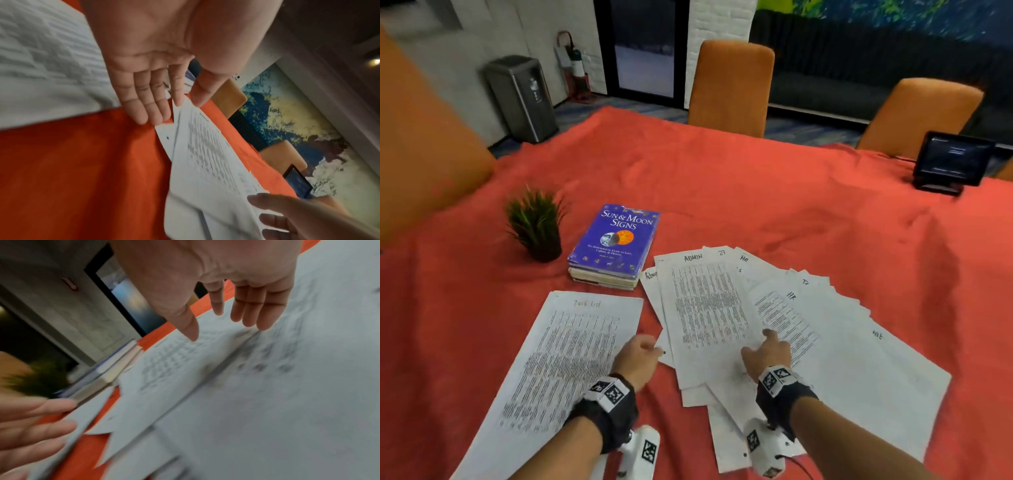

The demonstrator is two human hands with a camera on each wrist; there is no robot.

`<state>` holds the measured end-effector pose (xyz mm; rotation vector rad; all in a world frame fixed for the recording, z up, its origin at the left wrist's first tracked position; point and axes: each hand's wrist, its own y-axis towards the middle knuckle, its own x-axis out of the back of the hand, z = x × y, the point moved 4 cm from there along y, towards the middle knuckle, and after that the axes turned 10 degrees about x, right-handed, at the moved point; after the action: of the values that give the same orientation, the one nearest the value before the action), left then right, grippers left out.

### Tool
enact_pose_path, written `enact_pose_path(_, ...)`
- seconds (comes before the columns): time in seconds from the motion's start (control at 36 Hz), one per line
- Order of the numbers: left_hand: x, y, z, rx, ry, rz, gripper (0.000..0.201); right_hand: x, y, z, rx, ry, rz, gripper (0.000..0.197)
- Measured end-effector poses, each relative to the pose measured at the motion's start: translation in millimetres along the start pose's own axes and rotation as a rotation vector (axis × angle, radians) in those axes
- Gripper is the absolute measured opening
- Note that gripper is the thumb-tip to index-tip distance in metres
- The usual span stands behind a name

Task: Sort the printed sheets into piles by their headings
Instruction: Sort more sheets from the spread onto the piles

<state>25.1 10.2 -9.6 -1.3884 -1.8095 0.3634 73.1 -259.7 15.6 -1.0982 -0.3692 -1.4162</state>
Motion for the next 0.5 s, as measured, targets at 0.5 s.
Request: enact_pose_path(0.5, -57, -22, 0, 0.110, 0.012, 0.008, 0.044, 6, 22, -32, 0.087, 0.311, 0.310, 0.027)
